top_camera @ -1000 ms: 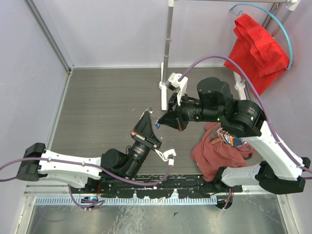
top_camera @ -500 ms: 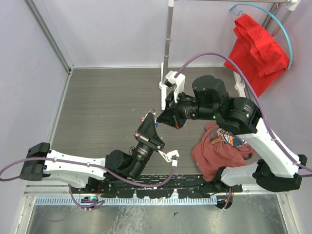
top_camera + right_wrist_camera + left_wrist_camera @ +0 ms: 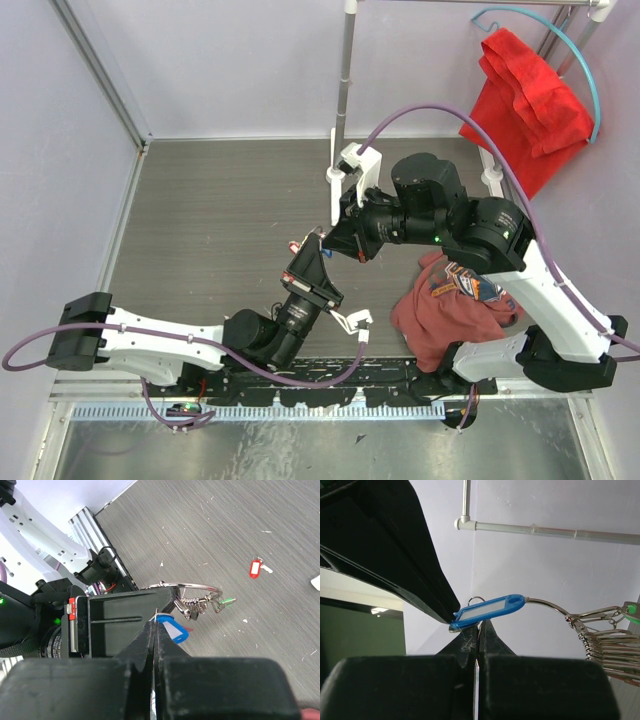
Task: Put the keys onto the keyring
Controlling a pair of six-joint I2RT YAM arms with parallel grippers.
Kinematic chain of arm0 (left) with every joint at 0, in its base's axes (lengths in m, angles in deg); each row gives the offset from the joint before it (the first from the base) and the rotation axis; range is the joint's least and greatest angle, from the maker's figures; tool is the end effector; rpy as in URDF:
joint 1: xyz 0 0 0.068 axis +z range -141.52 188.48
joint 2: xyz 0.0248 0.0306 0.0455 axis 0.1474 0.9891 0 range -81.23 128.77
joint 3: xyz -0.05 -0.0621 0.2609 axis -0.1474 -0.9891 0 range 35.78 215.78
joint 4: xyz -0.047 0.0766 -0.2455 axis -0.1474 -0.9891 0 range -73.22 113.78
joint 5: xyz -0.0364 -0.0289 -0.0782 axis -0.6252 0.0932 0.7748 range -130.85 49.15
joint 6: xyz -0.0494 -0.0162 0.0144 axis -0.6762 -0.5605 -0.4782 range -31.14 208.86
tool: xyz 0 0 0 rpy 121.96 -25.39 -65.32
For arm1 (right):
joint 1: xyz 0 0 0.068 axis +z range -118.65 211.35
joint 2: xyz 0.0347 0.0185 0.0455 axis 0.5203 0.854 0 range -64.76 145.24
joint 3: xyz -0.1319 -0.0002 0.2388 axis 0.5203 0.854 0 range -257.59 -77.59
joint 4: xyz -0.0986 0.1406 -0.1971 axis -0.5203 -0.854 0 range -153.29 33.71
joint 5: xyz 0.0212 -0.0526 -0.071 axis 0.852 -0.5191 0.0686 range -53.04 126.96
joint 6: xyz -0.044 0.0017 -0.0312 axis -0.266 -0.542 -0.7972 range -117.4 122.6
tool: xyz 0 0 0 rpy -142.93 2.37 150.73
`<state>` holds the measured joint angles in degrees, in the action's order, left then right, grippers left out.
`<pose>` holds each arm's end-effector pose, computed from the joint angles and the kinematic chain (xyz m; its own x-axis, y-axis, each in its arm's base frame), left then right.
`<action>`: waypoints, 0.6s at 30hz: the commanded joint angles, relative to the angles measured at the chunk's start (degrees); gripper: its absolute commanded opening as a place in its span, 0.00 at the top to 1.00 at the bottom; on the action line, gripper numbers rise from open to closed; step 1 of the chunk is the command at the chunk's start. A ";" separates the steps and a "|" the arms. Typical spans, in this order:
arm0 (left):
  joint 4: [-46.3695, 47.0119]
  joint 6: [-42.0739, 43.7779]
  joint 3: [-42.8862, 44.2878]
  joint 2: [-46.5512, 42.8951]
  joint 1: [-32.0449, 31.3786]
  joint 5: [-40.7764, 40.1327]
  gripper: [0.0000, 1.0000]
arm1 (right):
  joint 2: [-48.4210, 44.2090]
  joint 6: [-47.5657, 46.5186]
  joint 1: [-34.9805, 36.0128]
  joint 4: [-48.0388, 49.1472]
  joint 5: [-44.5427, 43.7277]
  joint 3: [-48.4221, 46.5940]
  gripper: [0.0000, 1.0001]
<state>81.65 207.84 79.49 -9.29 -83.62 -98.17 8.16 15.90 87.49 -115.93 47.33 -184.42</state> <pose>0.0203 -0.2643 0.3476 0.5041 0.8618 0.0570 -0.2585 0.0877 0.9620 0.1121 0.1784 0.5049 -0.4441 -0.2557 -0.8587 -0.8272 0.4852 0.2833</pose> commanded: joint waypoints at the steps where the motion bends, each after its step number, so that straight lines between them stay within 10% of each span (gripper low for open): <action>1: 5.85 12.60 -0.07 0.31 -0.17 1.54 1.00 | 0.25 1.39 -0.11 -0.13 -1.24 -2.14 0.99; 18: 6.34 13.03 -0.03 0.39 -0.08 1.86 1.00 | 0.60 2.33 -0.15 -0.41 -3.04 -3.13 0.99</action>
<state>83.94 207.86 79.49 -8.83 -83.62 -97.29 8.91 17.78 87.47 -118.46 45.34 -184.99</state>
